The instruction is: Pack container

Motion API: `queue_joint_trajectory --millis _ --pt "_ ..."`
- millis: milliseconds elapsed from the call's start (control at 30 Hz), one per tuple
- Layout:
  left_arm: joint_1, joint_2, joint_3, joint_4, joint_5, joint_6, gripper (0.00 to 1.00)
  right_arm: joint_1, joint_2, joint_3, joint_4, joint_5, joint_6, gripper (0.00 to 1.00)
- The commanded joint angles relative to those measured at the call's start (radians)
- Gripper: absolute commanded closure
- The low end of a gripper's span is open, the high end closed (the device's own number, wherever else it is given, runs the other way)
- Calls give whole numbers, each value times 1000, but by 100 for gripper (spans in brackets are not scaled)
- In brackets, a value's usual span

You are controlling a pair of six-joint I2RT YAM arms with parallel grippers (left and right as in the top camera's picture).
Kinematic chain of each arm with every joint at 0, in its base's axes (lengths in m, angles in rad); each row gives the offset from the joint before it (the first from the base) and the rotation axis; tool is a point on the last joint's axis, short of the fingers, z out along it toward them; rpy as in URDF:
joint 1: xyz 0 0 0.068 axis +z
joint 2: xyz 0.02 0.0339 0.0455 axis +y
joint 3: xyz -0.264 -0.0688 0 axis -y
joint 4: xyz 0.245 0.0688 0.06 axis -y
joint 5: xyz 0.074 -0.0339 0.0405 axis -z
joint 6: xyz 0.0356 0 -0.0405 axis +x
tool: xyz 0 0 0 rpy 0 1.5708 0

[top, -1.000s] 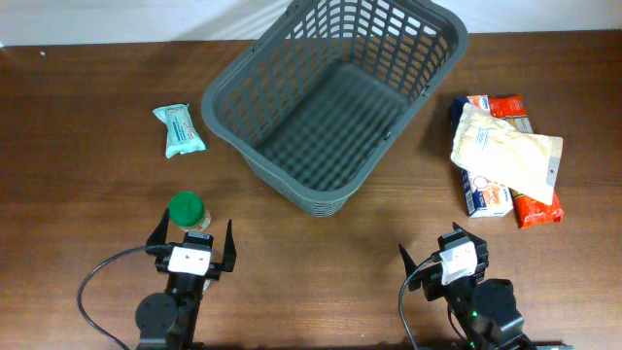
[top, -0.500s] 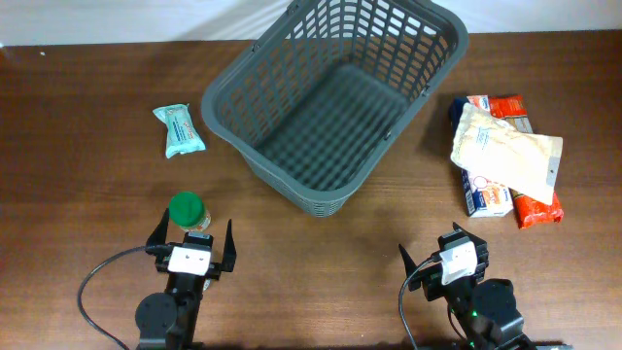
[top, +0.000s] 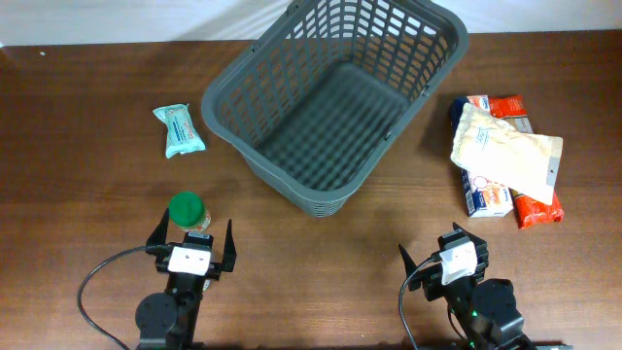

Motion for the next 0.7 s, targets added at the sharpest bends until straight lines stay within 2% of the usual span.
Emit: queue_joint_trajectory --millis 0,67,100,167,267,333,433,633,667 --pt "-4 -10 -7 -1 -14 -6 1 -8 -11 -8 3 0 -2 1" --pt "-4 -10 -7 -1 -14 -6 1 -7 -11 -8 5 -32 10 1" --pt "-4 -10 -7 -1 -14 -6 1 -8 -11 -8 15 -53 61 1" --pt "-4 -10 -7 -1 -14 -6 1 -8 -11 -8 55 -80 261 1" --pt "-4 -10 -7 -1 -14 -6 1 -7 -11 -8 67 -141 700 1" --pt "-4 -10 -7 -1 -14 -6 1 -8 -11 -8 37 -161 838 1" --pt "-4 -10 -7 -1 -14 -6 1 -8 -11 -8 59 -158 863 1" --pt "-4 -8 -7 0 -14 -6 1 -8 -10 -6 172 -315 863 1" --pt "-4 -8 -7 0 -14 -6 1 -8 -9 3 167 -328 863 6"
